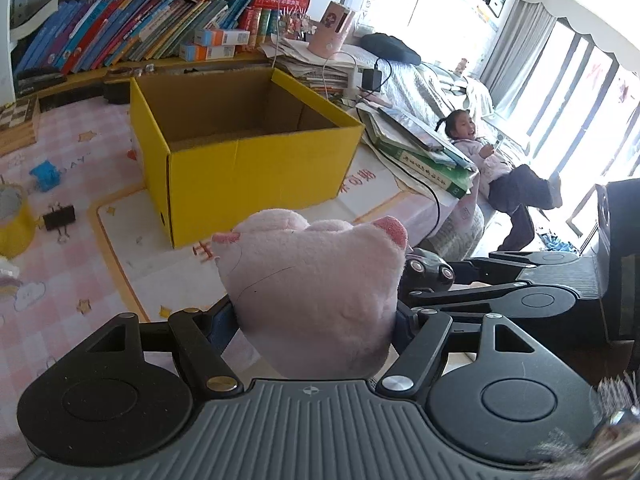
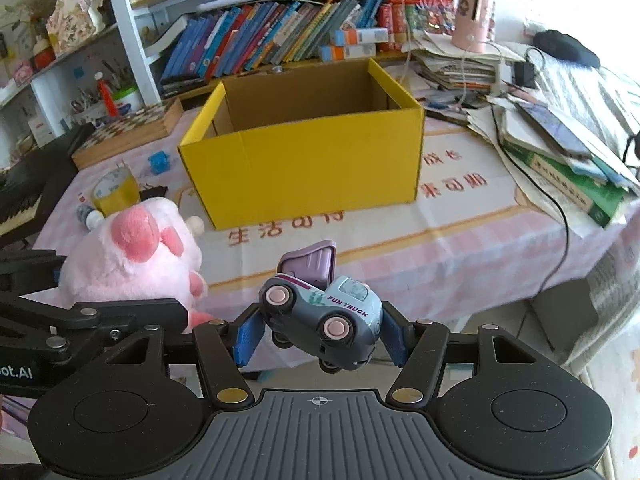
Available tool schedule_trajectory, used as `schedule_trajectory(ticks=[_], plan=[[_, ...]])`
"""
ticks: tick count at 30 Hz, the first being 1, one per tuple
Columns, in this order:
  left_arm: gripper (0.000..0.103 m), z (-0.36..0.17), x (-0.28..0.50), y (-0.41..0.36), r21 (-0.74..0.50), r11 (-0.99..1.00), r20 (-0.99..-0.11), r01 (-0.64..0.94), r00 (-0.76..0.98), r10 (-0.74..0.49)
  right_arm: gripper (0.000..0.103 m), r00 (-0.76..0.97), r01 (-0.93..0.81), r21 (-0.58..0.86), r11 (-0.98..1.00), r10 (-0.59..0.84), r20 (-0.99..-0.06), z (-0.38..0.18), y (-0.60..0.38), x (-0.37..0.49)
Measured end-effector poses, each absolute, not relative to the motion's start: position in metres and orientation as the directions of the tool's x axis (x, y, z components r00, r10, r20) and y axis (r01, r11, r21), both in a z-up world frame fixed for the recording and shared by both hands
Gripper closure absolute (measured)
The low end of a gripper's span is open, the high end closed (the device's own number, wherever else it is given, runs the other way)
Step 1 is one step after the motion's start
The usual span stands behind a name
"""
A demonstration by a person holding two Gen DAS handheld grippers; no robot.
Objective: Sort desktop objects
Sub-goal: 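Lift the pig and truck and carry both toward the yellow box, then lower the pig into the yellow box with the left tool while the right tool releases the truck inside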
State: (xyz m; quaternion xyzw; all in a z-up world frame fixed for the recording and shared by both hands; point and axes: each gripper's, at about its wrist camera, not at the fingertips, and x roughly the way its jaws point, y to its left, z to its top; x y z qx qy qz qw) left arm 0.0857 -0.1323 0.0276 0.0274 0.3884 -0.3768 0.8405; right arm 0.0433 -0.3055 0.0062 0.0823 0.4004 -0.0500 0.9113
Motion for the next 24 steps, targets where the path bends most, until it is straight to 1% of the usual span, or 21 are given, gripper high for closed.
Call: schedule_trajectory(ticks=[10, 16, 20, 24], plan=[[0.033, 0.055, 0.125, -0.152, -0.228, 0.727, -0.634, 0.648, 0.468, -0.616, 0.041, 0.717, 0.091, 0.12, 0.989, 0.018, -0.697, 0.025, -0.323, 0.09], [0.033, 0.075, 0.145, -0.167, -0.21, 0.738, -0.608, 0.641, 0.505, -0.612, 0.041, 0.767, 0.03, 0.1, 0.995, 0.042, -0.64, 0.049, -0.342, 0.121], [0.033, 0.087, 0.162, -0.18, -0.189, 0.747, -0.592, 0.637, 0.533, -0.605, 0.041, 0.802, -0.031, 0.05, 0.998, 0.055, -0.595, 0.064, -0.355, 0.146], [0.033, 0.098, 0.181, -0.196, -0.13, 0.754, -0.58, 0.643, 0.567, -0.584, 0.041, 0.825, -0.108, -0.032, 0.994, 0.072, -0.56, 0.071, -0.366, 0.174]])
